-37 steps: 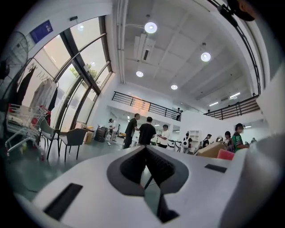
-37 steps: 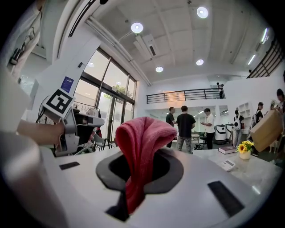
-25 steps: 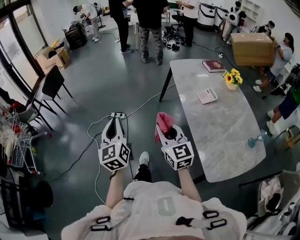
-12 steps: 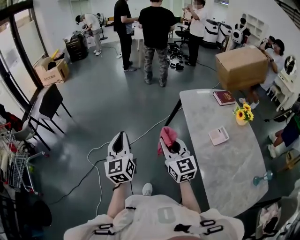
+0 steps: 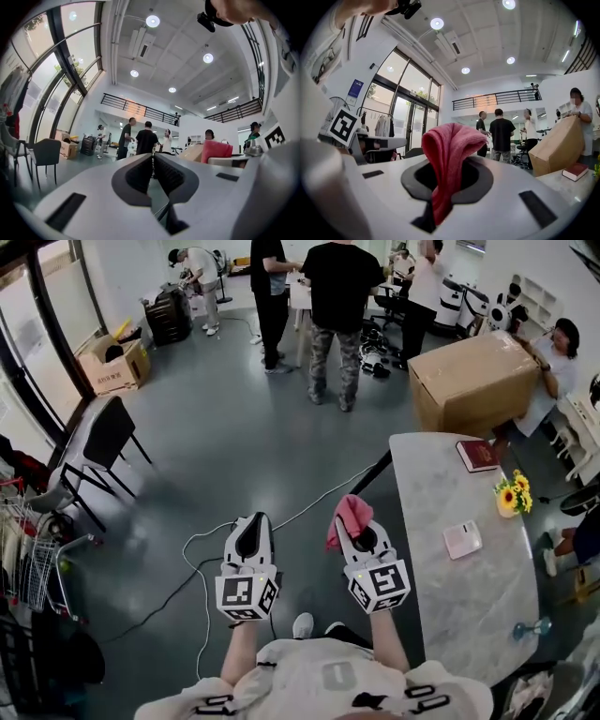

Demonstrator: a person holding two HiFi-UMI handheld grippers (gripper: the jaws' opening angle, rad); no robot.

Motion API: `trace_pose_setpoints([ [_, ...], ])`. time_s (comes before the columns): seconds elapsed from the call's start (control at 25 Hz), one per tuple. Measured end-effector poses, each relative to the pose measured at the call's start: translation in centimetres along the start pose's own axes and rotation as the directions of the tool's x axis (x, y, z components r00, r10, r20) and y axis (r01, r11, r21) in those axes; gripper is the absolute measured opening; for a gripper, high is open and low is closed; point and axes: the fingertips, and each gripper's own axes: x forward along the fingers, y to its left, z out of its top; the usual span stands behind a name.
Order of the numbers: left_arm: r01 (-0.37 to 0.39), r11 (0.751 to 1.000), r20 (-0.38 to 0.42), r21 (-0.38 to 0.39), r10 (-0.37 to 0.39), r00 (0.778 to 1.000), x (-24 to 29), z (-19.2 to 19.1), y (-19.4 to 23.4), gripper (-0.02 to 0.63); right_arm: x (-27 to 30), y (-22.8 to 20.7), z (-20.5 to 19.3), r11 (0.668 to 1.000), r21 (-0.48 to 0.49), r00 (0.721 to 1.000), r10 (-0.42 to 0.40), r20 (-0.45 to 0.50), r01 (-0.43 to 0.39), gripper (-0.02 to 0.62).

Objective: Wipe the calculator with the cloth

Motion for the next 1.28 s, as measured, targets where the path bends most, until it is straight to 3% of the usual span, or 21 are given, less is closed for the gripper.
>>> trace_pose_setpoints([
  [0.32, -0.157, 0.987, 0.011, 0.012, 0.157, 0.988, 0.1, 1.9, 3.7, 0.023, 3.1, 1.5, 1.7, 0.991, -0.040, 0.992, 0.126, -0.005, -0.126, 0.057],
  [0.48, -0.187, 0.982, 0.011, 0.019, 0.187, 0.982, 0.2, 2.2, 4.2, 0.025, 4.0, 1.9, 1.6, 0.987, -0.016, 0.987, 0.158, -0.004, -0.158, 0.057],
  [0.52, -0.178, 0.984, 0.014, 0.027, 0.177, 0.984, 0.2, 2.2, 4.2, 0.073, 4.2, 2.0, 1.4, 0.987, -0.009, 0.987, 0.161, -0.002, -0.161, 0.057],
  [0.56, -0.166, 0.985, 0.017, 0.042, 0.165, 0.986, 0.4, 2.3, 4.1, 0.216, 4.4, 2.1, 1.2, 0.986, -0.002, 0.986, 0.164, 0.000, -0.164, 0.057],
  [0.6, -0.158, 0.986, 0.023, 0.061, 0.157, 0.987, 0.5, 2.4, 4.0, 0.300, 4.6, 2.1, 1.0, 0.986, 0.003, 0.986, 0.167, 0.001, -0.167, 0.057],
  [0.64, -0.154, 0.985, 0.030, 0.077, 0.152, 0.988, 0.5, 2.6, 3.8, 0.327, 4.6, 2.2, 0.8, 0.985, 0.008, 0.985, 0.170, 0.001, -0.170, 0.057],
  [1.0, -0.089, 0.995, 0.008, 0.052, 0.089, 0.996, 1.0, 3.0, 0.4, 0.342, 2.5, 0.5, 1.1, 0.989, 0.023, 0.989, 0.146, 0.014, -0.146, 0.057],
  [1.28, 0.110, 0.994, 0.011, 0.000, -0.110, 0.994, 6.0, 2.3, -5.9, 0.342, -2.0, -6.8, 1.1, 0.997, 0.013, 0.997, -0.073, 0.027, 0.073, 0.057],
])
